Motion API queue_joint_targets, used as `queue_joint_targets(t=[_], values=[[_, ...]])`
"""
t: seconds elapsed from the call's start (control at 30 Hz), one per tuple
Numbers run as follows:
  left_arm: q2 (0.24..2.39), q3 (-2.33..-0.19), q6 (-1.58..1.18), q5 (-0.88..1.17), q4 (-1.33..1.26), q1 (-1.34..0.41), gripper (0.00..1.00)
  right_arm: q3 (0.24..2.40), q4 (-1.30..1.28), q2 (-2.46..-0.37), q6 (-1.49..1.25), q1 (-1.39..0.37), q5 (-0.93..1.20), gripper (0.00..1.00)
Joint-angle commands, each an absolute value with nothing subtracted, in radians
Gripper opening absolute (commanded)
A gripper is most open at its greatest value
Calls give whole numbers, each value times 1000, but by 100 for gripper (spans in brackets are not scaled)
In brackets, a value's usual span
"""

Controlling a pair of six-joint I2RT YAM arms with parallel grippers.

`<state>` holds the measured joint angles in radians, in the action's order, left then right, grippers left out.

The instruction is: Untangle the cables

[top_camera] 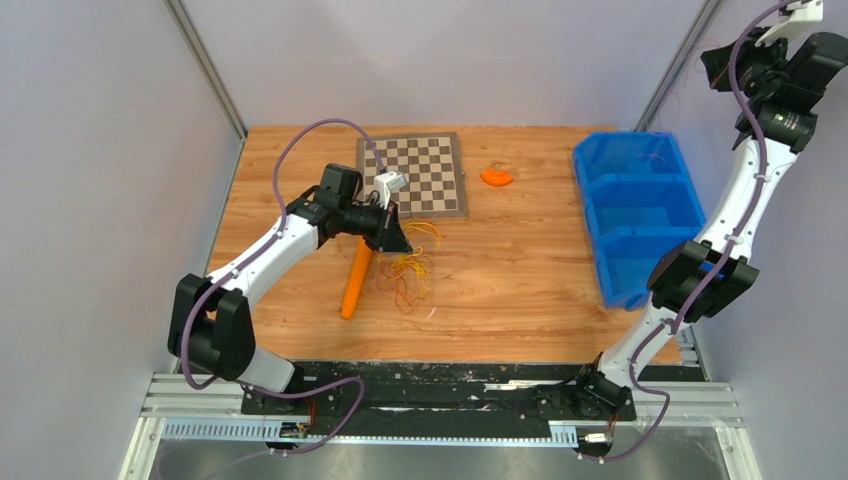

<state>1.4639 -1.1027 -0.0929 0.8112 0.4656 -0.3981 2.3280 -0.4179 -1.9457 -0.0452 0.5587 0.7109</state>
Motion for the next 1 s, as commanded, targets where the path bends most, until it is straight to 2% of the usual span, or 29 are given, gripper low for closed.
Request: queue_joint_targets(t=[0.0, 0.23, 0.53, 0.6, 0.67, 0.8, 0.9, 0.97], values=[[1480, -1142, -104, 841, 413, -402, 2, 2237, -356, -1955, -7, 558, 679, 0], [1502, -1140, -120, 846, 395, -403, 2, 2028, -349, -1960, 105, 548, 667, 0], [1519, -1137, -130, 842, 383, -403, 1, 1961, -362, -2054, 182, 527, 623, 1], [1527, -1143, -134, 843, 380, -403, 1, 1967, -402, -2075, 211, 523, 622, 16], [1534, -1150, -142, 843, 376, -403, 1, 1984, -456, -2090, 236, 522, 620, 39], [1547, -1167, -157, 852, 371, -402, 1, 2009, -549, -2058, 270, 529, 618, 56], [1556, -1178, -165, 858, 369, -405, 1, 2004, -575, -2005, 275, 538, 632, 78], [1558, -1185, -169, 860, 369, -405, 1, 1998, -609, -1978, 290, 538, 639, 82]])
